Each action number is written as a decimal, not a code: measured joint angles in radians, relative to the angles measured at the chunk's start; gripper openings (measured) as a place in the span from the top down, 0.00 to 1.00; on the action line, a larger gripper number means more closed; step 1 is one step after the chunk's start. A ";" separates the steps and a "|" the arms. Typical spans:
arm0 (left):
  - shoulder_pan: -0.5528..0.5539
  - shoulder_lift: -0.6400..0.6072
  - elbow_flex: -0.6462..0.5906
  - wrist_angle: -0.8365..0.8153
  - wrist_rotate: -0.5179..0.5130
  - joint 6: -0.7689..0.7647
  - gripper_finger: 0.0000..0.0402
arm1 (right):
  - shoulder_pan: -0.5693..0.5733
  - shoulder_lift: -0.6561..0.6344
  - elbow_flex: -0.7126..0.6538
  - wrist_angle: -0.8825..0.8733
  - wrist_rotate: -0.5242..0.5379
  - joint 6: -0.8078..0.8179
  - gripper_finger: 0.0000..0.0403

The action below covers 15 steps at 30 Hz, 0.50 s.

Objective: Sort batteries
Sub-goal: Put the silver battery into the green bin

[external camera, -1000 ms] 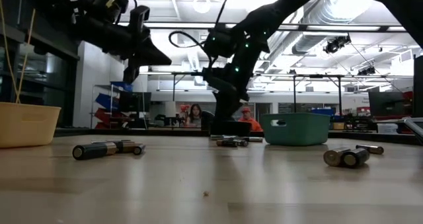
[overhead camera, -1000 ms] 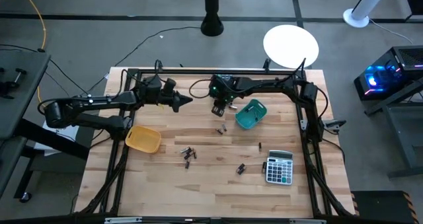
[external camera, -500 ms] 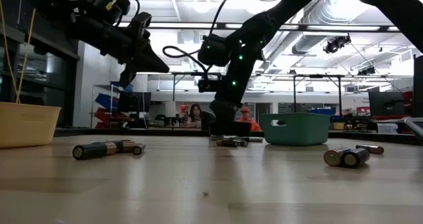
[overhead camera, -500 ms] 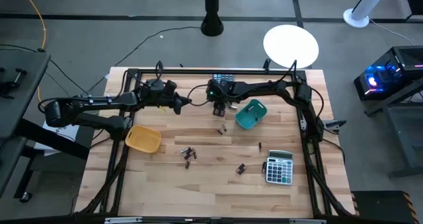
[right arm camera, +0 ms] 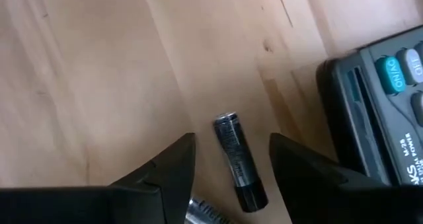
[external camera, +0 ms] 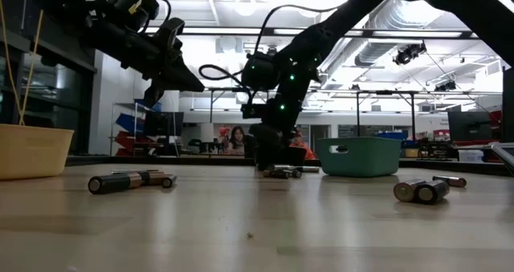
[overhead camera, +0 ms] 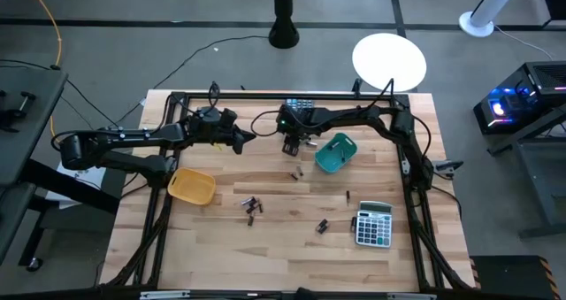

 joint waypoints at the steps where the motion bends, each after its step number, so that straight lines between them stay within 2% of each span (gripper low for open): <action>1: -0.001 0.000 0.000 -0.001 0.000 0.000 1.00 | -0.001 0.000 0.004 -0.009 -0.013 0.002 0.54; 6: -0.002 0.000 0.000 -0.015 0.000 -0.001 1.00 | -0.004 0.002 0.016 -0.087 -0.126 0.011 0.63; 15: -0.005 0.000 0.000 -0.017 0.002 -0.012 1.00 | 0.042 -0.002 0.019 -0.198 -0.179 0.040 0.87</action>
